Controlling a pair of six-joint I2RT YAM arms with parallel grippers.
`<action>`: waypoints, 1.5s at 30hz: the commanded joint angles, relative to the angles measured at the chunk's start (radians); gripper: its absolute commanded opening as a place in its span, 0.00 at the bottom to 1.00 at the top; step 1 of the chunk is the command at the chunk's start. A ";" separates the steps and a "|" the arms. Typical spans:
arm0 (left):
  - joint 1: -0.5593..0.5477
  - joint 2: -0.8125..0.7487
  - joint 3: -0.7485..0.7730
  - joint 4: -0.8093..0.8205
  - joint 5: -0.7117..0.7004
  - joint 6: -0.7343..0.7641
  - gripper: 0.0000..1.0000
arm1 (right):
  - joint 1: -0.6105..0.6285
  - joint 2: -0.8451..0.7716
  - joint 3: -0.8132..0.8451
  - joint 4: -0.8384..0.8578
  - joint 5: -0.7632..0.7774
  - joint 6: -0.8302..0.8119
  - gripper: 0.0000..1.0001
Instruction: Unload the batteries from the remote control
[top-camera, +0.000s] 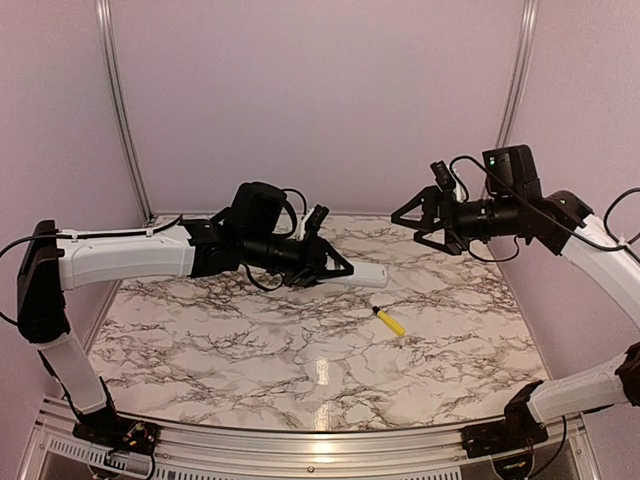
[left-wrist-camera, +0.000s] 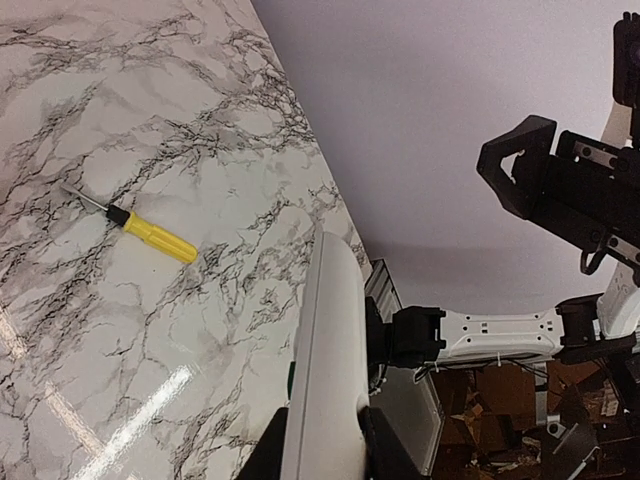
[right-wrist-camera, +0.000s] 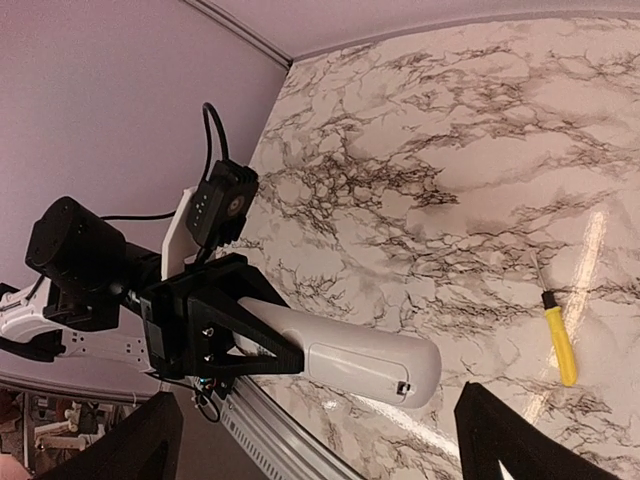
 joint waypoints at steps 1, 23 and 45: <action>0.011 0.024 0.052 -0.027 0.029 -0.046 0.00 | 0.024 -0.004 0.016 0.016 0.048 0.046 0.94; 0.020 0.010 0.023 0.081 0.052 -0.111 0.00 | 0.079 0.022 0.033 0.040 -0.016 0.054 0.92; 0.019 -0.011 -0.028 0.172 0.016 -0.128 0.00 | 0.097 0.044 0.017 0.060 -0.018 0.098 0.91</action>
